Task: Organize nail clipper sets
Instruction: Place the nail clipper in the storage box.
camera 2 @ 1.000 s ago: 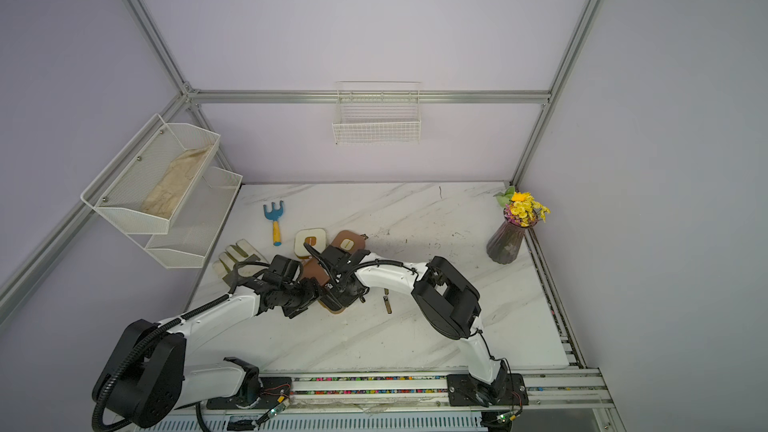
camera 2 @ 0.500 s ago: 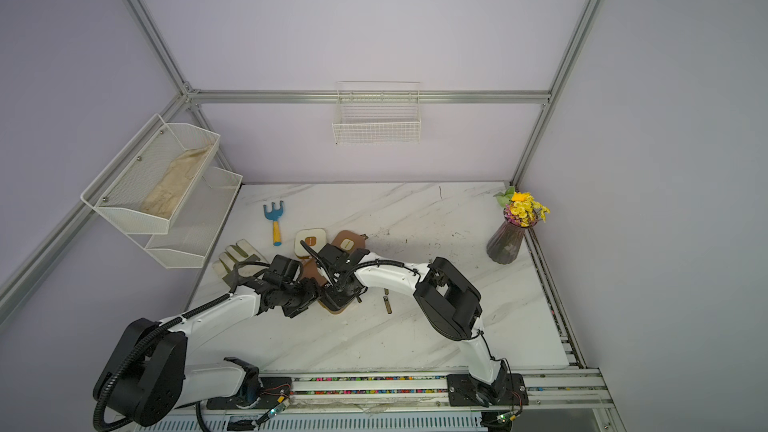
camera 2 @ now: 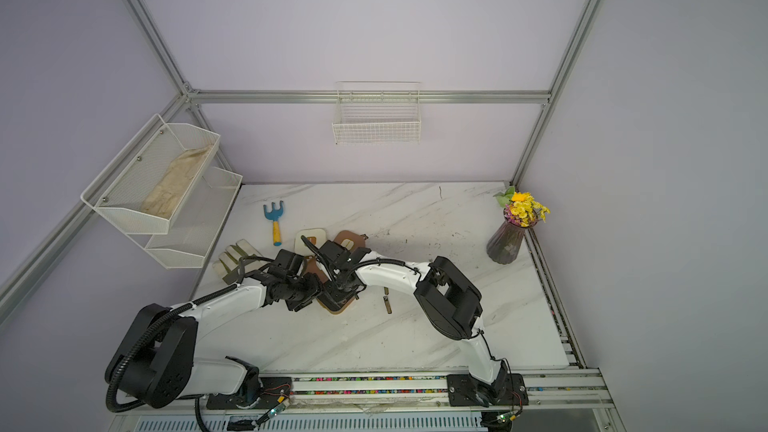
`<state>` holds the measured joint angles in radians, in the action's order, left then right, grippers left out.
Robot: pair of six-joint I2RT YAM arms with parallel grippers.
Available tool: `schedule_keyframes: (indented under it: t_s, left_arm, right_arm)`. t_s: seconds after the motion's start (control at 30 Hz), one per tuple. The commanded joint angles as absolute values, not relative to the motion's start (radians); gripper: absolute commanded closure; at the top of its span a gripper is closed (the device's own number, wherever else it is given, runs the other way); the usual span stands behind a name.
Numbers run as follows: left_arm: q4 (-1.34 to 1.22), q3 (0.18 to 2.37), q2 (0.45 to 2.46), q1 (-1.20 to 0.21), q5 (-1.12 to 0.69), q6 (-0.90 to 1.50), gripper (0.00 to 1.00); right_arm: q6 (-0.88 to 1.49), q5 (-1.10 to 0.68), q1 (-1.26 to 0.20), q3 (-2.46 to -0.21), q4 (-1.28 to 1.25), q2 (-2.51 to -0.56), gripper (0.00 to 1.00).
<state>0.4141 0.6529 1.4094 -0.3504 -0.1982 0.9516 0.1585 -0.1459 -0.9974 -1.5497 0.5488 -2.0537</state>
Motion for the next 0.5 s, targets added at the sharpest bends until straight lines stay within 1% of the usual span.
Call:
schedule_keyframes:
  t_s: [0.0, 0.2, 0.47]
  left_arm:
    - [0.557, 0.603, 1.479, -0.359, -0.148, 0.96, 0.4]
    - [0.601, 0.614, 1.477, -0.365, -0.132, 0.966, 0.45]
    - [0.607, 0.644, 1.518, -0.381, -0.115, 0.983, 0.45]
  right_arm:
    - [0.192, -0.148, -0.973, -1.52, 0.518, -1.999, 0.71]
    - [0.209, -0.201, -0.943, -1.463, 0.467, -1.957, 0.74]
    - [0.232, -0.294, -0.909, -1.421, 0.409, -1.948, 0.78]
